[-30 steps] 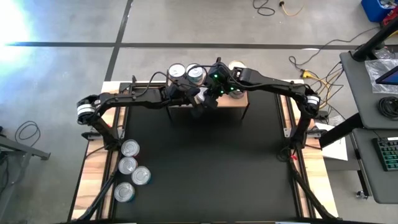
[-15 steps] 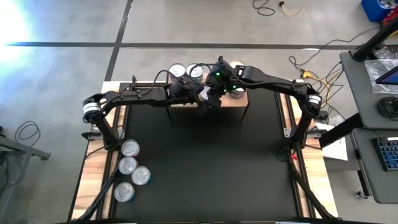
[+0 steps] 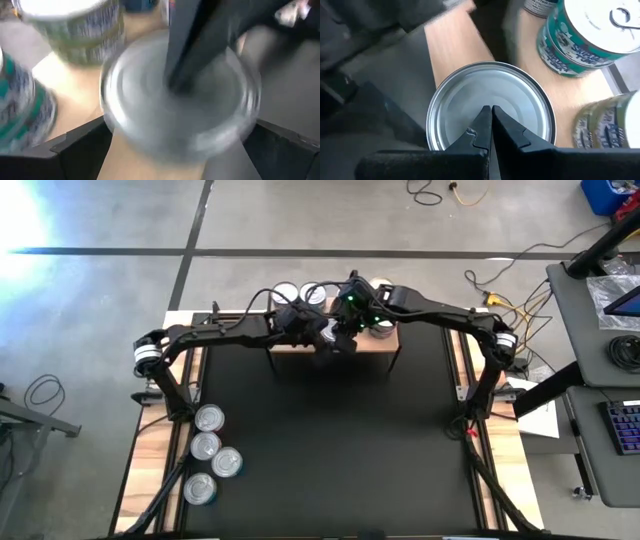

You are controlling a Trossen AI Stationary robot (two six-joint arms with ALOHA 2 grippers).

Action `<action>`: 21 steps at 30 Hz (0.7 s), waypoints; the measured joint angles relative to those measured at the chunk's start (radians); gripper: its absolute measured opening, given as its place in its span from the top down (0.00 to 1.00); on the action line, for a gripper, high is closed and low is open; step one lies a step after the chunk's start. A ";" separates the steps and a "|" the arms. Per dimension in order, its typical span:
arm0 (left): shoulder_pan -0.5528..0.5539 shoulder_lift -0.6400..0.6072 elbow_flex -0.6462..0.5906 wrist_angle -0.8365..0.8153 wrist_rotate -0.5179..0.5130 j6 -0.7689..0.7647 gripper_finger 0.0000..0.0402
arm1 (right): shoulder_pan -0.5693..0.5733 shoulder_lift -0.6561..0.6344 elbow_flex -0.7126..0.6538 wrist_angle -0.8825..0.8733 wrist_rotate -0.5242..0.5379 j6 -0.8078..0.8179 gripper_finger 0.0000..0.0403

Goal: Stack canned seafood by type on shelf
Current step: Stack the green tuna can on top of the green tuna can

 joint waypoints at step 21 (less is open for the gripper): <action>-0.006 -0.075 -0.021 -0.103 -0.040 0.052 0.00 | -0.021 -0.006 -0.001 -0.051 0.029 -0.075 0.98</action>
